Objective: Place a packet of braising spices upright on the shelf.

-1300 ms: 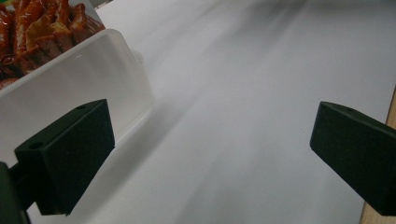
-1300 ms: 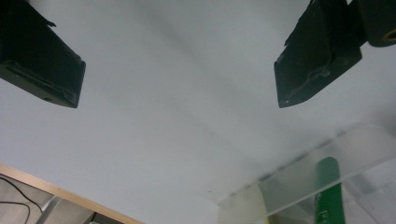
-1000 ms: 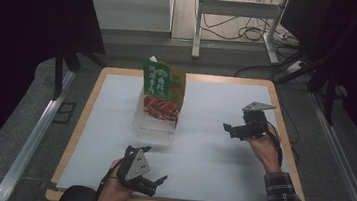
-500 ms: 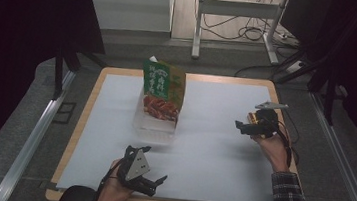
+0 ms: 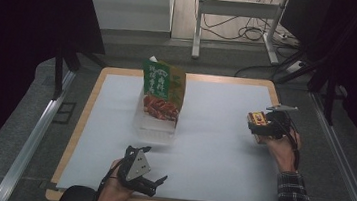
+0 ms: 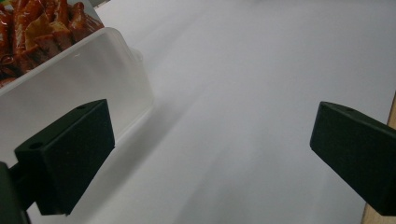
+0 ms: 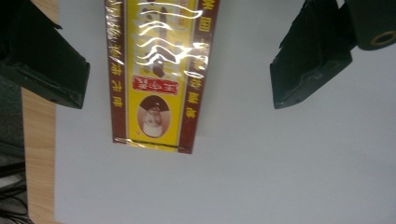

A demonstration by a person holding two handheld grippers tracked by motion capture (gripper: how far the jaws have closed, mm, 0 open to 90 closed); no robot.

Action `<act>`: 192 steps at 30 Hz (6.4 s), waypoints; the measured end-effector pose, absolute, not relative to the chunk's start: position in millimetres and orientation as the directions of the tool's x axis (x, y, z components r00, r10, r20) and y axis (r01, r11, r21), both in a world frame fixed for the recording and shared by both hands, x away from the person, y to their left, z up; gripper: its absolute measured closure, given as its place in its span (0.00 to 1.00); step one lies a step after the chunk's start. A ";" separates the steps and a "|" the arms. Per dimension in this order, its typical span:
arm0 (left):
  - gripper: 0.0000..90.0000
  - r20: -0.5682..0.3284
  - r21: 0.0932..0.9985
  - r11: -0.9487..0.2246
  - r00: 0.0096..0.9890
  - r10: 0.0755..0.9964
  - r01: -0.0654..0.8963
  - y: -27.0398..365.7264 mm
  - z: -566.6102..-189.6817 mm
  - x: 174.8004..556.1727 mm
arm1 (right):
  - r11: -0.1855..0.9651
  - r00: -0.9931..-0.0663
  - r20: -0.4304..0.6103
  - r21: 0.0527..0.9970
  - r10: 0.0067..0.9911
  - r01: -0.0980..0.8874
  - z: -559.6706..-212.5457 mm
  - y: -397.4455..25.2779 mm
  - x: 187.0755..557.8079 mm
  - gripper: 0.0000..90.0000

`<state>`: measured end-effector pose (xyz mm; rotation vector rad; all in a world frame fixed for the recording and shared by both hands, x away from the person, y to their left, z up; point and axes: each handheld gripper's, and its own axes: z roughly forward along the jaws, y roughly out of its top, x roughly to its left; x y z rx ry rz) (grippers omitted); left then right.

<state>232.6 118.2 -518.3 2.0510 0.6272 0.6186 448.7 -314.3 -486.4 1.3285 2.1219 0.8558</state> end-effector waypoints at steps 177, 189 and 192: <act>0.00 0.230 0.834 -0.522 0.745 0.626 0.180 114.9 -518.6 230.8 | 0.691 -0.736 -0.034 0.376 0.676 0.617 -477.3 -195.4 414.3 0.35; 0.00 0.231 0.833 -0.522 0.744 0.627 0.181 115.3 -518.5 230.9 | 0.611 -0.748 -0.034 0.602 0.662 0.514 -459.6 -203.6 397.1 0.36; 0.00 0.230 0.834 -0.521 0.744 0.628 0.181 115.5 -518.5 231.0 | 0.585 -0.749 -0.026 0.643 0.662 0.495 -455.2 -203.7 393.0 0.36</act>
